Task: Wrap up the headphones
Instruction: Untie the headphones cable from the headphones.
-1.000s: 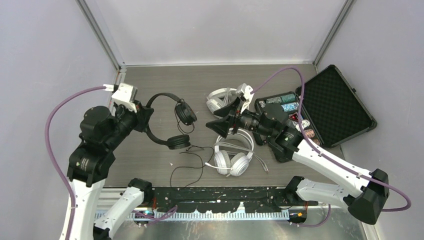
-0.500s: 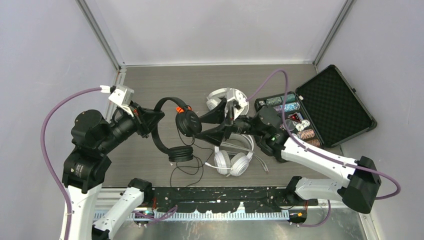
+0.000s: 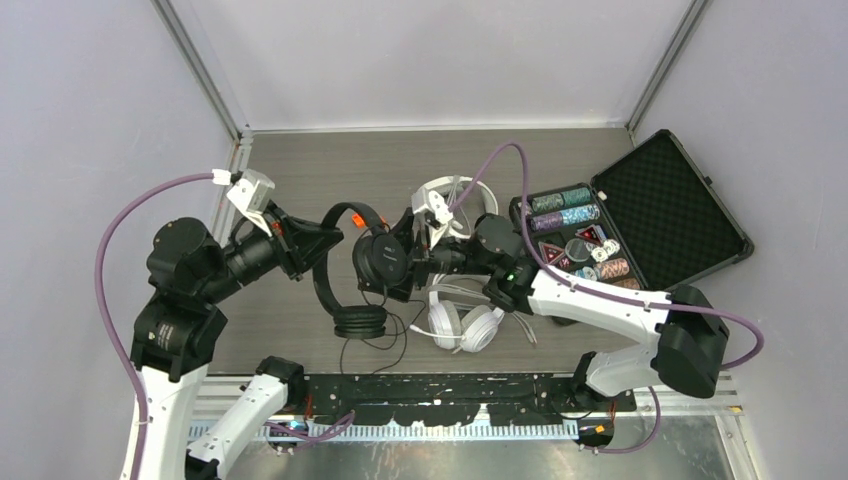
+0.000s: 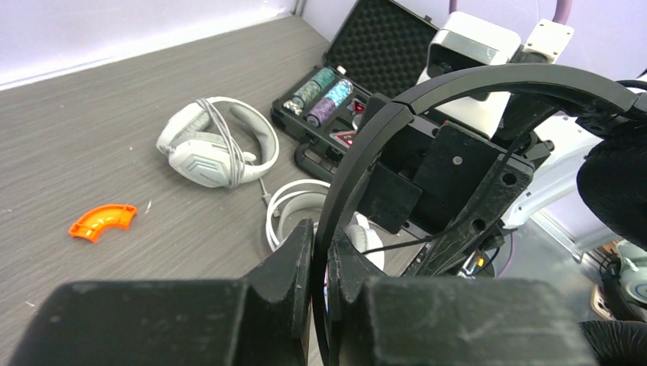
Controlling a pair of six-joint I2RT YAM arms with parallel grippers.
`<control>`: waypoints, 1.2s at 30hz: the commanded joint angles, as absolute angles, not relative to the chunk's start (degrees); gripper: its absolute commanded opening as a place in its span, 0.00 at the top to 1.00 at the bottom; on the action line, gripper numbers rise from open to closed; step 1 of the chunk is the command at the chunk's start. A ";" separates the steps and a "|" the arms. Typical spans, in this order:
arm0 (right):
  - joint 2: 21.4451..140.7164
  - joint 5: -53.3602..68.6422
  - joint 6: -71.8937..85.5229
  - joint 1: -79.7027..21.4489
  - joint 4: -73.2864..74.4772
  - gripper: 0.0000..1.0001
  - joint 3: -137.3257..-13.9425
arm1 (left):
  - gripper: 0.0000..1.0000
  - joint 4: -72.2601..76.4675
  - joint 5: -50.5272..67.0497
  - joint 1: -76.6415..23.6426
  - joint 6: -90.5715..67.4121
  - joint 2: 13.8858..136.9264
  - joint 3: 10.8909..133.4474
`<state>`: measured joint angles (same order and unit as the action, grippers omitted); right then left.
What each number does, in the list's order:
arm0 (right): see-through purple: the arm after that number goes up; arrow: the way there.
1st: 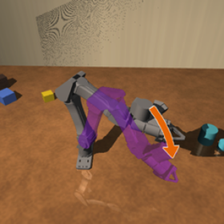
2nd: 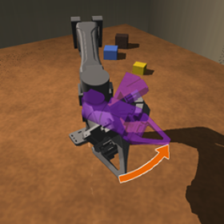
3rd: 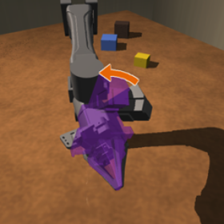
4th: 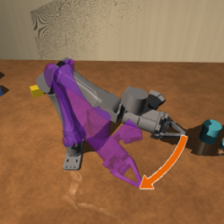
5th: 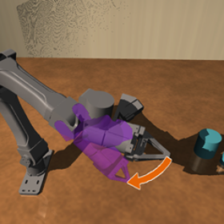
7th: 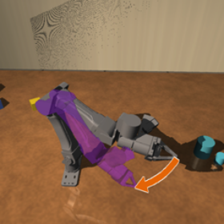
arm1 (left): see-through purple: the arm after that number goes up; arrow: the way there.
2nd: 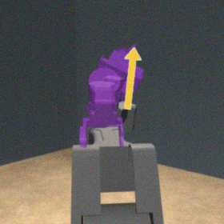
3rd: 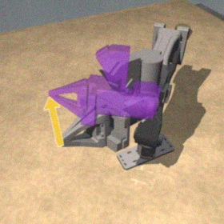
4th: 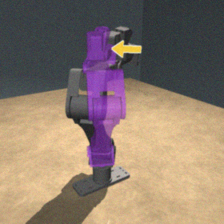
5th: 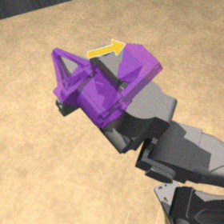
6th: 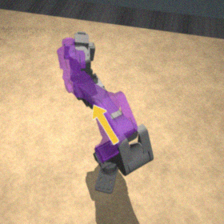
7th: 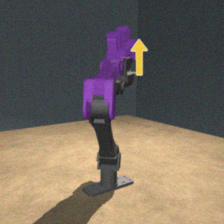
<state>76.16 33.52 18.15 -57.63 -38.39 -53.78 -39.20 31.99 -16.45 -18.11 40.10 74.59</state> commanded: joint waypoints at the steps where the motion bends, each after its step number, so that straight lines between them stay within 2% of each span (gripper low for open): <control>1: 78.50 30.32 18.91 -58.59 -46.28 0.34 -56.33 | 1.00 -34.94 36.12 -16.52 -20.13 39.55 73.74; 3: 78.98 27.98 19.90 -58.55 -48.27 0.40 -56.51 | 1.00 -35.75 37.40 -16.52 -19.77 39.70 73.58; 4: 78.97 26.63 19.90 -58.61 -49.10 0.49 -56.39 | 1.00 -36.26 37.91 -16.52 -19.47 39.84 73.57; 6: 78.38 22.70 19.35 -58.56 -50.52 0.76 -55.79 | 1.00 -38.15 38.88 -16.52 -18.42 40.05 73.65; 10: 75.29 14.87 15.39 -58.22 -48.98 0.98 -55.25 | 1.00 -42.32 39.85 -16.52 -14.73 39.78 73.53; 14: 71.47 6.93 11.41 -57.37 -40.37 0.99 -56.23 | 1.00 -46.43 37.27 -16.52 -11.35 39.01 72.84; 19: 67.67 -2.48 10.12 -55.12 -38.67 0.99 -54.55 | 1.00 -51.17 29.67 -16.52 -8.26 39.08 73.30; 28: 66.31 -0.79 10.07 -51.93 -33.37 0.99 -57.00 | 1.00 -58.66 14.21 -16.52 -2.03 40.13 73.43; 36: 65.98 2.89 10.35 -51.42 -32.03 0.99 -57.39 | 1.00 -59.16 -4.00 -16.52 -1.98 40.78 71.60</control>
